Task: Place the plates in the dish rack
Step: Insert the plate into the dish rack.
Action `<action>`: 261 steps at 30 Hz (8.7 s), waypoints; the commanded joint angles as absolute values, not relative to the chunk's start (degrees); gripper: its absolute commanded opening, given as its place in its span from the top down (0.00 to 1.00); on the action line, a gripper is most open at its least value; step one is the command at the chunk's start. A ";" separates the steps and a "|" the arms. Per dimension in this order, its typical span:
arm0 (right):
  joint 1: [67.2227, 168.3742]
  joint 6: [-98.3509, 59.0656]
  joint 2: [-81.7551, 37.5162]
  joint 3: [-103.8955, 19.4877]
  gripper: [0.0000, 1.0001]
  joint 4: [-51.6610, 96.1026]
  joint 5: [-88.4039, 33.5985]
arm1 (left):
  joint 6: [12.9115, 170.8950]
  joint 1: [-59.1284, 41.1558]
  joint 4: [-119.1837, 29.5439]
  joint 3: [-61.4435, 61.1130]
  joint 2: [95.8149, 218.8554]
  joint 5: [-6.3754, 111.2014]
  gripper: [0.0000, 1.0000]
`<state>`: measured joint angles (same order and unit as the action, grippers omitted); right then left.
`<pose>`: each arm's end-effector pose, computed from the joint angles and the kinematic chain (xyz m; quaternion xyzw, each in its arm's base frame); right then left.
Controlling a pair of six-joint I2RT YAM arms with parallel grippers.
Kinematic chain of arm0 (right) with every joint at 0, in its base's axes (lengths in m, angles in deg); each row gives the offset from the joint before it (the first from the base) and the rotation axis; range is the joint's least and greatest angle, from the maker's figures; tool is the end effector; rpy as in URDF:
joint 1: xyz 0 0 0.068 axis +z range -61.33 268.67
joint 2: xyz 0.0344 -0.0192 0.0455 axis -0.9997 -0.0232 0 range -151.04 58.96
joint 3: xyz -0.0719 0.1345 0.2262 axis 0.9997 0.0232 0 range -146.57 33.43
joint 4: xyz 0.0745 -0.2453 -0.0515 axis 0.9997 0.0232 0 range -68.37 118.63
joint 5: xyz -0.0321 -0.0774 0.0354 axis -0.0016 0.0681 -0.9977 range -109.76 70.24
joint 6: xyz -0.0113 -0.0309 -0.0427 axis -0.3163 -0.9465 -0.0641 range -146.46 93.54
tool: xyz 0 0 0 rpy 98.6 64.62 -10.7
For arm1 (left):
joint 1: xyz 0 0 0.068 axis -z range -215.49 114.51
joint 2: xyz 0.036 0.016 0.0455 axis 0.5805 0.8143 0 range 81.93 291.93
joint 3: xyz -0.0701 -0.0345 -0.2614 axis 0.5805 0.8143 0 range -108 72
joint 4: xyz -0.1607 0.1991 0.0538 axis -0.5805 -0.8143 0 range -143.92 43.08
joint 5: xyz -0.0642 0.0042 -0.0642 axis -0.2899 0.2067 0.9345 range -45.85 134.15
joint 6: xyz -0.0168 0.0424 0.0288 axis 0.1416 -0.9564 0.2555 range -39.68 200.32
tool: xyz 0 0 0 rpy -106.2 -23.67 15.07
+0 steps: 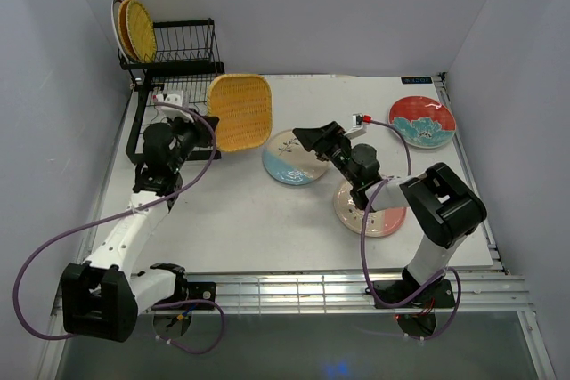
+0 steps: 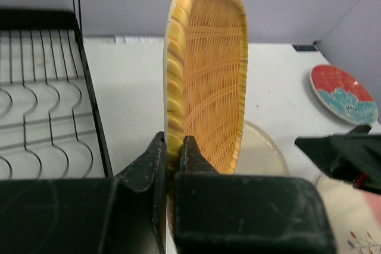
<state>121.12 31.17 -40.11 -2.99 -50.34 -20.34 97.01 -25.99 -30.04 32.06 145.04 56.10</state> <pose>0.2830 0.1805 0.2019 0.1374 0.6326 0.5416 0.5363 0.2529 -0.0496 0.2958 0.0229 0.7437 -0.2258 0.6289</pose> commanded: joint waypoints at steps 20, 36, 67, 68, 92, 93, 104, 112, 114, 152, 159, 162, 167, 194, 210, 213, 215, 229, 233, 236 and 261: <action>119.26 25.40 -30.78 4.25 0.04 -49.65 -14.14 | 76.02 -27.13 -30.32 -7.26 157.33 26.32 1.00; 118.99 23.64 -27.79 5.92 0.04 -48.95 -14.49 | 72.68 -42.78 -28.12 -19.93 169.47 35.80 1.00; 118.91 24.61 -30.16 4.52 0.04 -50.09 -16.42 | 69.87 -46.30 -25.39 -30.39 185.64 40.46 1.00; 118.91 24.69 -30.33 4.51 0.04 -50.09 -16.51 | 69.86 -46.30 -25.48 -30.91 186.08 40.46 1.00; 118.91 25.13 -31.48 3.64 0.04 -50.44 -17.12 | 64.33 -42.87 -27.15 -39.35 196.36 36.51 1.00; 118.91 25.13 -31.48 3.72 0.04 -50.36 -17.12 | 64.24 -42.78 -27.15 -39.79 196.62 36.24 1.00; 118.64 25.31 -31.74 3.72 0.04 -50.44 -17.48 | 64.94 -41.99 -28.38 -38.57 195.75 37.38 1.00; 118.55 26.10 -32.80 3.11 0.04 -51.06 -18.71 | 63.37 -41.20 -28.38 -38.83 194.25 37.04 1.00; 118.55 26.19 -32.88 3.11 0.04 -51.15 -18.79 | 63.19 -41.20 -28.20 -38.30 194.25 36.59 1.00; 118.03 27.07 -33.32 3.20 0.04 -52.03 -21.08 | 60.38 -39.79 -22.58 -35.57 193.99 22.88 1.00; 117.94 27.24 -33.41 3.11 0.04 -52.20 -21.26 | 56.95 -39.62 -21.00 -38.04 195.13 22.27 1.00; 117.94 27.33 -33.41 3.20 0.04 -52.20 -21.34 | 56.07 -39.35 -19.68 -37.07 194.34 22.35 1.00; 117.94 27.42 -33.50 3.19 0.04 -52.38 -21.52 | 54.57 -39.09 -18.62 -36.37 194.17 22.62 1.00; 117.41 28.03 -33.68 3.37 0.04 -52.91 -22.22 | 58.18 -39.09 -21.43 -31.62 194.34 27.89 1.00; 117.32 27.95 -33.33 3.72 0.04 -52.90 -22.05 | 57.82 -39.18 -22.93 -31.97 194.34 28.33 0.97; 117.32 27.86 -33.06 3.81 0.04 -52.73 -21.96 | 57.82 -39.18 -23.02 -31.53 194.08 28.33 0.96; 117.32 27.86 -32.97 3.90 0.04 -52.73 -21.96 | 57.74 -39.09 -23.02 -31.36 194.17 28.33 0.96; 117.32 27.60 -32.18 4.43 0.04 -52.56 -21.52 | 58.26 -39.18 -23.37 -31.18 193.55 28.51 0.85; 117.24 27.51 -31.92 4.60 0.04 -52.47 -21.43 | 58.26 -39.18 -23.46 -30.92 193.29 28.51 0.84; 117.32 27.42 -31.74 4.69 0.04 -52.38 -21.26 | 58.53 -39.18 -23.46 -30.83 193.11 28.59 0.81; 117.15 27.16 -31.30 4.87 0.04 -52.12 -20.82 | 60.55 -39.18 -23.63 -29.25 191.71 29.03 0.55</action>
